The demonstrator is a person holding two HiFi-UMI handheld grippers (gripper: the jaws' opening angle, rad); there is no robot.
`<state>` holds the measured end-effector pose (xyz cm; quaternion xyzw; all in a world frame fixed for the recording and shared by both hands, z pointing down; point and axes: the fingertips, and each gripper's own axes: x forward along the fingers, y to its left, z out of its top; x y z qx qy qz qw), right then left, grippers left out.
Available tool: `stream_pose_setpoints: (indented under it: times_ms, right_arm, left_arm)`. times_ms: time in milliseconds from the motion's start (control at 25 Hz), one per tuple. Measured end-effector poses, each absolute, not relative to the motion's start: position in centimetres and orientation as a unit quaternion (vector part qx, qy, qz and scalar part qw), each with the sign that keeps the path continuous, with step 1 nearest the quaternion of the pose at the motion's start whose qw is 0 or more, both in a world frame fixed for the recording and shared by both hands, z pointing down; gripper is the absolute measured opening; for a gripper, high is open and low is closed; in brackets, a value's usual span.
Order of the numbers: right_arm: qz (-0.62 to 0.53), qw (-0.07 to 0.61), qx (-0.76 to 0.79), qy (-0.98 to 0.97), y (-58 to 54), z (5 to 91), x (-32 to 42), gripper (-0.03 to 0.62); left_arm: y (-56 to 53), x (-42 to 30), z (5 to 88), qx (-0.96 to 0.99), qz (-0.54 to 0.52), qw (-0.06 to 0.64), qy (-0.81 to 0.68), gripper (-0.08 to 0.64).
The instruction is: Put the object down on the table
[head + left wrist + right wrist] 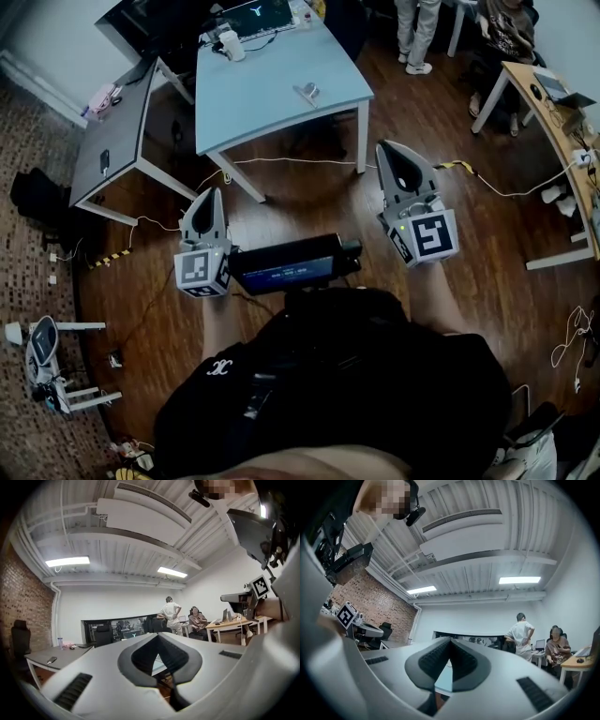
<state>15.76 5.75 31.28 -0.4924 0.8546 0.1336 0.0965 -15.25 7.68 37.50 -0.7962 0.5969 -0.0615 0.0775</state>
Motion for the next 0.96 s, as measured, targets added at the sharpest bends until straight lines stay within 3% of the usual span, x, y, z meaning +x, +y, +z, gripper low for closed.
stream_pose_setpoints:
  times_ms: [960]
  right_arm:
    - [0.143,0.094,-0.479,0.861,5.7,31.3,14.9,-0.023]
  left_arm:
    - [9.8,-15.8,37.7,-0.782,-0.069,0.072,0.615,0.005]
